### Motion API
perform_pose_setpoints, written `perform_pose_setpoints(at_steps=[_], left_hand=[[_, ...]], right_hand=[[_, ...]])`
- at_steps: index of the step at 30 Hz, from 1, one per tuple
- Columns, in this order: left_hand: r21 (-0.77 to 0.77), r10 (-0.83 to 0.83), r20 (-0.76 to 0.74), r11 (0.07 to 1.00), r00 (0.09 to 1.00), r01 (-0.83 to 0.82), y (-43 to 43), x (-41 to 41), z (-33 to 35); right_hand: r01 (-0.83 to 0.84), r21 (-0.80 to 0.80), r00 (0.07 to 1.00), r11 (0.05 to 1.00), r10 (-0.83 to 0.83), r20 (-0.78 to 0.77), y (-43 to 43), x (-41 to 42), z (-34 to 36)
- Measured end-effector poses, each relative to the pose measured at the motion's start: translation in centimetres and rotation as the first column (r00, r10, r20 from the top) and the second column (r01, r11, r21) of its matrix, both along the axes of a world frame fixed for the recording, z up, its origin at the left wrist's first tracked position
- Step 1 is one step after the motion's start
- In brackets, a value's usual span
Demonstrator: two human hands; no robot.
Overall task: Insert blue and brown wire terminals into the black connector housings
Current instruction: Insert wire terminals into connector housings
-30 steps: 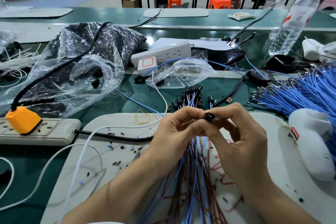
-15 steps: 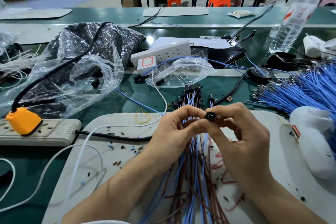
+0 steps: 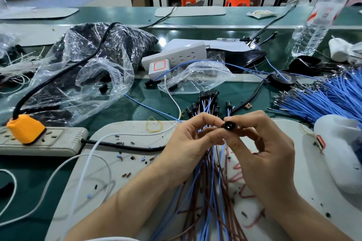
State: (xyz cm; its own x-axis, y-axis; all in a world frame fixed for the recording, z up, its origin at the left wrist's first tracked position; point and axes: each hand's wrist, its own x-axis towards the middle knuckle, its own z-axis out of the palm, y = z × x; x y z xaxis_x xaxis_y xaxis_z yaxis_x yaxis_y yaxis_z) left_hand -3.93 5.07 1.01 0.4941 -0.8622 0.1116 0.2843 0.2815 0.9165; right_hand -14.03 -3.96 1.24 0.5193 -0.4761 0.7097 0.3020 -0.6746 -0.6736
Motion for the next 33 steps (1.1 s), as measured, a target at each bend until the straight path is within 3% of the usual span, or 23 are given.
perform_pose_setpoints(at_steps=[16, 23, 28, 33], left_hand=[[-0.085, 0.008, 0.054, 0.996, 0.999, -0.003, -0.01, 0.42, -0.27], [-0.017, 0.189, 0.336, 0.981, 0.923, -0.195, -0.24, 0.45, -0.16], [-0.007, 0.182, 0.48, 0.979, 0.858, -0.204, 0.15, 0.45, -0.06], [-0.049, 0.244, 0.67, 0.957, 0.701, -0.285, 0.35, 0.76, 0.38]], right_hand=[[-0.004, -0.034, 1.0, 0.999, 0.004, 0.007, -0.15, -0.04, 0.07], [-0.026, -0.031, 0.999, 0.999, 0.027, 0.026, -0.17, 0.1, 0.02], [0.002, -0.033, 1.0, 0.999, -0.002, 0.003, -0.32, 0.16, -0.17], [0.015, -0.043, 1.0, 0.999, -0.015, -0.015, -0.75, 0.06, 0.01]])
